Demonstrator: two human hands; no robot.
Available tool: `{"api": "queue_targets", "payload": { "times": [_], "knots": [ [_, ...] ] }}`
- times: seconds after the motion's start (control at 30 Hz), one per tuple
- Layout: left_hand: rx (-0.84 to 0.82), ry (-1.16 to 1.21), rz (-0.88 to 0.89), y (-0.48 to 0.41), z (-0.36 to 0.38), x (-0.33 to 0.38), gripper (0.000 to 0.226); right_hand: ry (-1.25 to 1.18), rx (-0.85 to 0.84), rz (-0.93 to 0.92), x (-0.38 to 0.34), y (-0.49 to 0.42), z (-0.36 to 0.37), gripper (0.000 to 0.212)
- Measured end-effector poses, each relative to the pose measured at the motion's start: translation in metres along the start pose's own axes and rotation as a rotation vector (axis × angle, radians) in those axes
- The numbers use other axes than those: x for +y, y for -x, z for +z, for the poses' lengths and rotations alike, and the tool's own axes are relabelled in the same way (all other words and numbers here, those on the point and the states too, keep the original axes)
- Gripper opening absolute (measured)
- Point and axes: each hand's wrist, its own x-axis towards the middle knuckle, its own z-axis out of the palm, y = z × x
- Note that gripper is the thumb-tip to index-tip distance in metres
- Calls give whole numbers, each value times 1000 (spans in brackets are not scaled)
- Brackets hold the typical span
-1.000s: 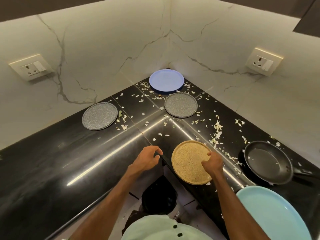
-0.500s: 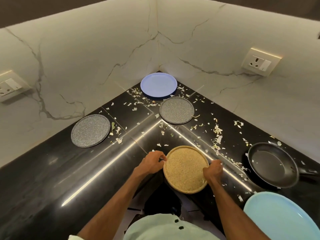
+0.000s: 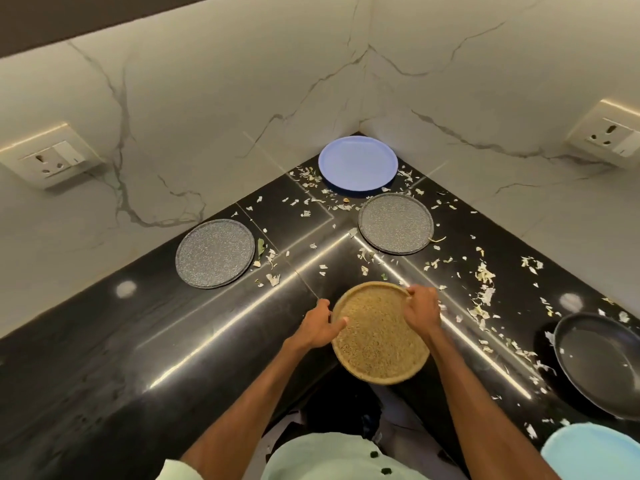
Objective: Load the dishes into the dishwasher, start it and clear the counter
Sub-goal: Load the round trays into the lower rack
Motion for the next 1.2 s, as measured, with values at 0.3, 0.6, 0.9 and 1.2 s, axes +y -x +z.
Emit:
{"api": "queue_targets", "payload": {
  "times": [0.3, 0.6, 0.9, 1.2],
  "knots": [
    [291, 298, 64, -2, -71, -42, 37, -426, 7, -186, -102, -33, -16, 20],
    [518, 722, -174, 31, -105, -97, 26, -448, -53, -18, -117, -40, 45, 24],
    [532, 728, -243, 28, -127, -129, 29, 91, -190, -23, -77, -132, 42, 74],
    [417, 792, -200, 7, -122, -88, 27, 262, -84, -153, -42, -37, 53, 31]
  ]
}}
